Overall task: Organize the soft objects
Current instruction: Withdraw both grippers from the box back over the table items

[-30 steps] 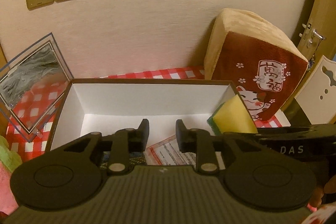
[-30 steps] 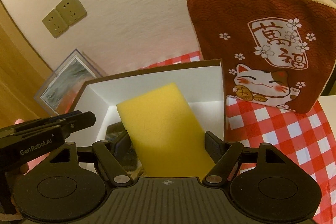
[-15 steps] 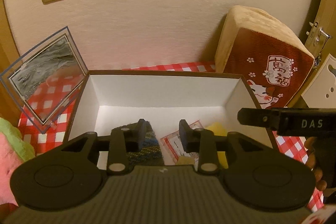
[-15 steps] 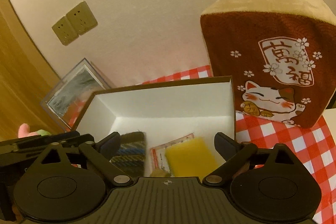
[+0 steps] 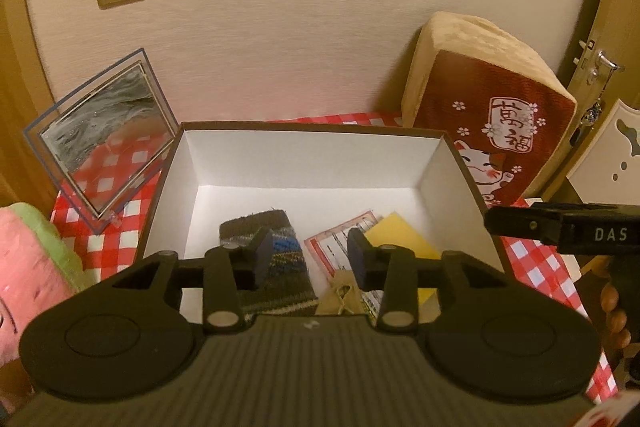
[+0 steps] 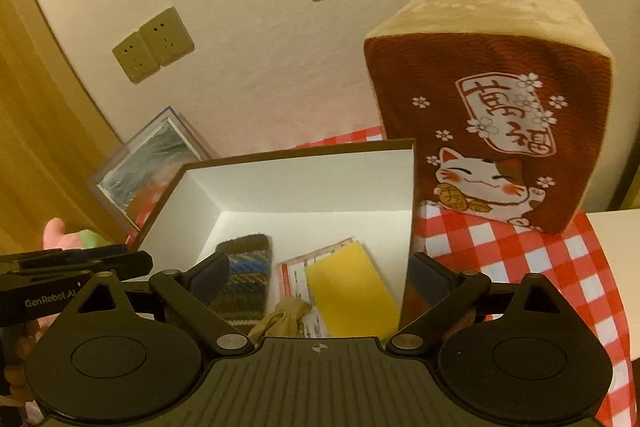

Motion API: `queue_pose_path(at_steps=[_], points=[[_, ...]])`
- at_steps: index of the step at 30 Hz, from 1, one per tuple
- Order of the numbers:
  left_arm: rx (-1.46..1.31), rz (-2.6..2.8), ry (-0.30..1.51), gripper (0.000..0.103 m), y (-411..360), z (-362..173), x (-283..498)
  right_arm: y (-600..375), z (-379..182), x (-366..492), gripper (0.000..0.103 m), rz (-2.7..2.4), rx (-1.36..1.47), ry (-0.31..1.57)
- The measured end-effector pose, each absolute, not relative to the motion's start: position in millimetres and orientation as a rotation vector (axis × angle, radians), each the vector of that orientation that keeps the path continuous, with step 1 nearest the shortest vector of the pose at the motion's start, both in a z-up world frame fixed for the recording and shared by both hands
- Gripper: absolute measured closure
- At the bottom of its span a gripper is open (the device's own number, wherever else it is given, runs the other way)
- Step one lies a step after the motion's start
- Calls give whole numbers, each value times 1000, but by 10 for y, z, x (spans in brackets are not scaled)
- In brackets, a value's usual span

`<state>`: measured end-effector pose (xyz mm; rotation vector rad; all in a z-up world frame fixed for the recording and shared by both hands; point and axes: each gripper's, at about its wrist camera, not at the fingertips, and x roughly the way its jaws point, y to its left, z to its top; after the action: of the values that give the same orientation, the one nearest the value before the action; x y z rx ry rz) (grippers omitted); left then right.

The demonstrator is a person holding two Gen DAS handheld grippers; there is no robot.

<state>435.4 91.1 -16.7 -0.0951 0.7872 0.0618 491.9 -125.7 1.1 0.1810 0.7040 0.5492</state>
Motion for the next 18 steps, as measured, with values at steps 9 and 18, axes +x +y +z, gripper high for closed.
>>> queue_pose_path(at_steps=[9,18], points=[[-86,87,796,61,817,-61,3889,-1549,34,4467,8,563,195,676],[-118,97,806,60,744,-18,3358,-1766,83,4019,8,582,198,657]])
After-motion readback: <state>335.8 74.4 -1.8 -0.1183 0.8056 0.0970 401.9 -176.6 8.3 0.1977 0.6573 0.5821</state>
